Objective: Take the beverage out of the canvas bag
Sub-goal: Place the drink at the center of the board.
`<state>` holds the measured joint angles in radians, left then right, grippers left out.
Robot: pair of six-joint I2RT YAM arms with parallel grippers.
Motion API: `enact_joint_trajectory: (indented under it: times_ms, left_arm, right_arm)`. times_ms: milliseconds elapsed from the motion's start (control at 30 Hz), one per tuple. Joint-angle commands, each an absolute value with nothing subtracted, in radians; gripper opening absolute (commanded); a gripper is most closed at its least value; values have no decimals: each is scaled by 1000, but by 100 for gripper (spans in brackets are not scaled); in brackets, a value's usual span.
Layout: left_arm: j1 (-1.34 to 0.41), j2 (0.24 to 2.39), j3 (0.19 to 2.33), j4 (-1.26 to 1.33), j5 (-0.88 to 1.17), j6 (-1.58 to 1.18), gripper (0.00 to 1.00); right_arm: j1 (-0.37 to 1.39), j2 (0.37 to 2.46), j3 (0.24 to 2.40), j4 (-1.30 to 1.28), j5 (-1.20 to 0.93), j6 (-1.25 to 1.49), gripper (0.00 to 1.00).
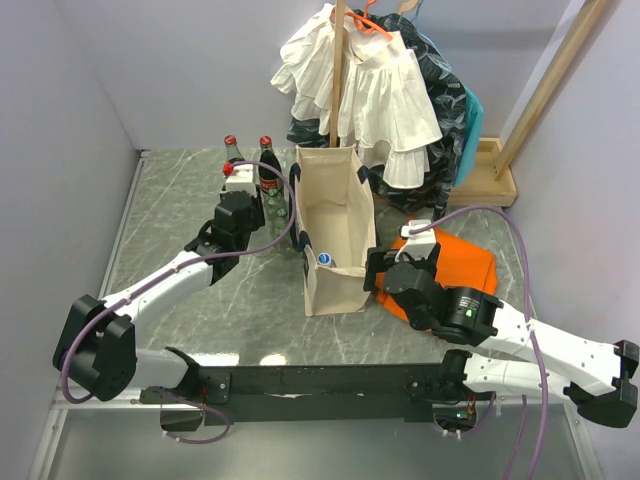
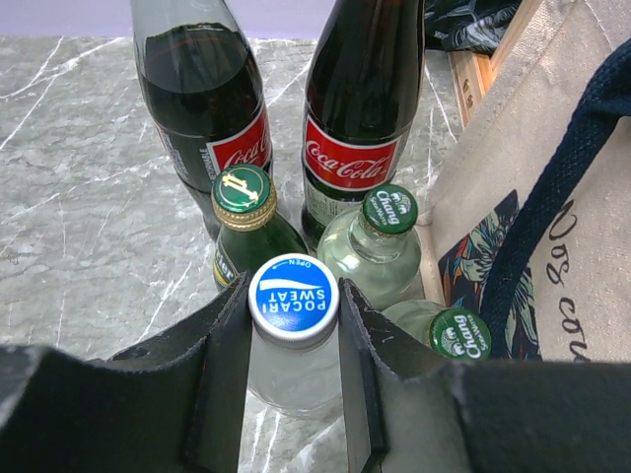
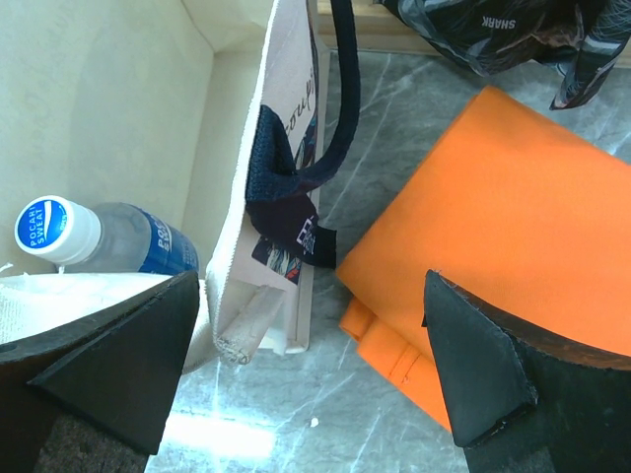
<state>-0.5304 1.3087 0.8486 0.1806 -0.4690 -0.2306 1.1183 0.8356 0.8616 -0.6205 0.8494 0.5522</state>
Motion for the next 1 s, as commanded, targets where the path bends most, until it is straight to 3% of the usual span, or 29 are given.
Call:
enact_joint_trajectory:
  times_ms: [0, 233, 333, 533, 800, 833, 967]
  left_arm:
    - [-528, 1284, 877, 365, -499, -229, 18]
    - [-528, 1287, 867, 368, -497, -229, 25]
    - [-528, 1289, 865, 364, -494, -230, 34]
    - [-528, 1276, 857, 357, -508, -232, 42]
    - [-528, 1290, 884, 310, -485, -245, 62]
    - [-528, 1290, 885, 307, -480, -245, 68]
    - [-529, 1269, 876, 302, -482, -248, 70]
  right_arm:
    - [1111, 847, 870, -623, 877, 542, 100]
    - [1109, 861, 880, -626, 881, 535, 100]
    - [1109, 862, 882, -623, 877, 531, 100]
    - [1109, 868, 888, -623, 880, 525, 100]
    - [1109, 874, 894, -606, 877, 506, 100]
    - [1108, 874, 893, -601, 870, 502, 100]
    - [1109, 871, 887, -577, 856, 480, 100]
